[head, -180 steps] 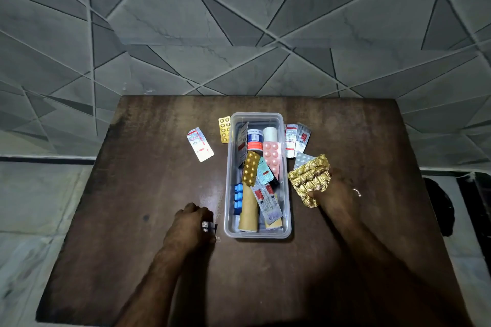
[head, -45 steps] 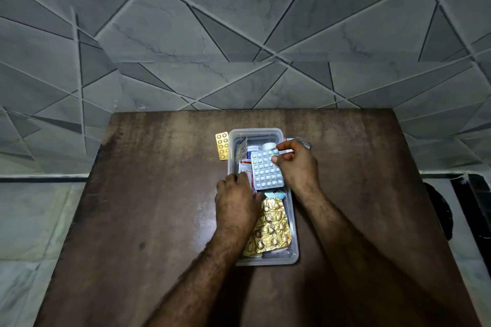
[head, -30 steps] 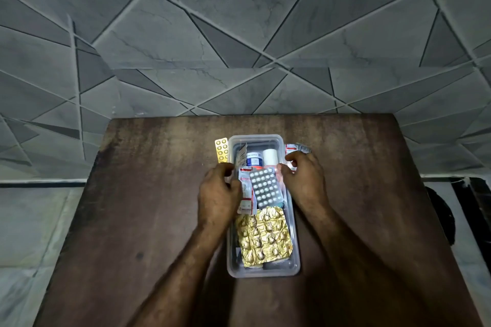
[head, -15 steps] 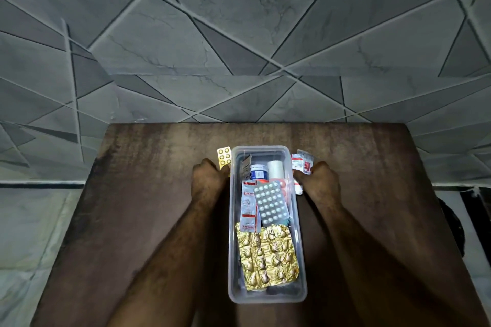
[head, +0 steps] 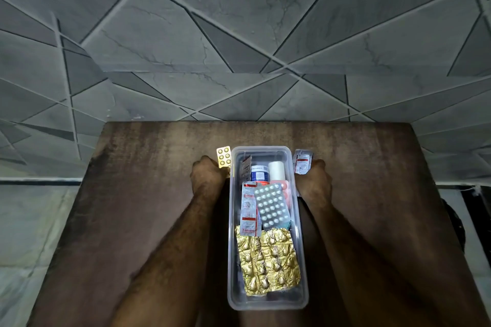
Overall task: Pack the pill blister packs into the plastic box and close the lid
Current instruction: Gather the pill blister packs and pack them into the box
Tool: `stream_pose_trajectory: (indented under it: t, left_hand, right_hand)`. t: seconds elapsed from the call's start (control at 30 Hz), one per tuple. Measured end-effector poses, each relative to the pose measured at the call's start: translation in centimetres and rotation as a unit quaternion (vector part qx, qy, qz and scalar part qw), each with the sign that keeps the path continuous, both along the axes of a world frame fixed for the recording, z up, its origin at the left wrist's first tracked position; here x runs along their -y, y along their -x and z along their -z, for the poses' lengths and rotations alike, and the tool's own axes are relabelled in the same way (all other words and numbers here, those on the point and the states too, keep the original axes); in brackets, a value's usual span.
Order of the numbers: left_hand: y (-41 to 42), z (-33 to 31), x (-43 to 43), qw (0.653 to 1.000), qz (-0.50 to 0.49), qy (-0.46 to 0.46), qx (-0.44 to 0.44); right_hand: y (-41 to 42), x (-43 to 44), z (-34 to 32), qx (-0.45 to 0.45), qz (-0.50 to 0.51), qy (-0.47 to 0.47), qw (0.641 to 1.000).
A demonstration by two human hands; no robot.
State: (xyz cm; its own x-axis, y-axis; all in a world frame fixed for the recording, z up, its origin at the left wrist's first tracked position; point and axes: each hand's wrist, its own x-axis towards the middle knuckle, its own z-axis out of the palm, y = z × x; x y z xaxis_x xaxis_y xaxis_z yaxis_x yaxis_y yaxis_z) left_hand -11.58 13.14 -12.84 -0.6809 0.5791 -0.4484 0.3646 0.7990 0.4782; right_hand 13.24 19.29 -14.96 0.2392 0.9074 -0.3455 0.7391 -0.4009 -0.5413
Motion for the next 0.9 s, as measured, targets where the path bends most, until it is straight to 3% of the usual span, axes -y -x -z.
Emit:
stream_pose_trajectory:
  t: [0.17,0.47,0.77,0.9]
  left_hand:
    - [0.0,-0.3,-0.1,1.000,0.005,-0.001,0.000]
    - [-1.3,-2.0,-0.5,1.000,0.000,-0.006,-0.017]
    - [0.1,-2.6,0.9,0.999,-0.042,0.014,0.002]
    - [1.0,-2.7,1.5,0.994,-0.092,0.013,0.060]
  right_hand:
    - [1.4,2.1,-5.6,0.023,-0.007,-0.021,0.999]
    - [0.3,2.0,-5.6,0.023,-0.029,0.006,0.999]
    - [-0.3,1.9,-5.6,-0.054,-0.015,0.050,0.997]
    - [-0.6,2.1,-5.9,-0.102,0.001,0.031,0.994]
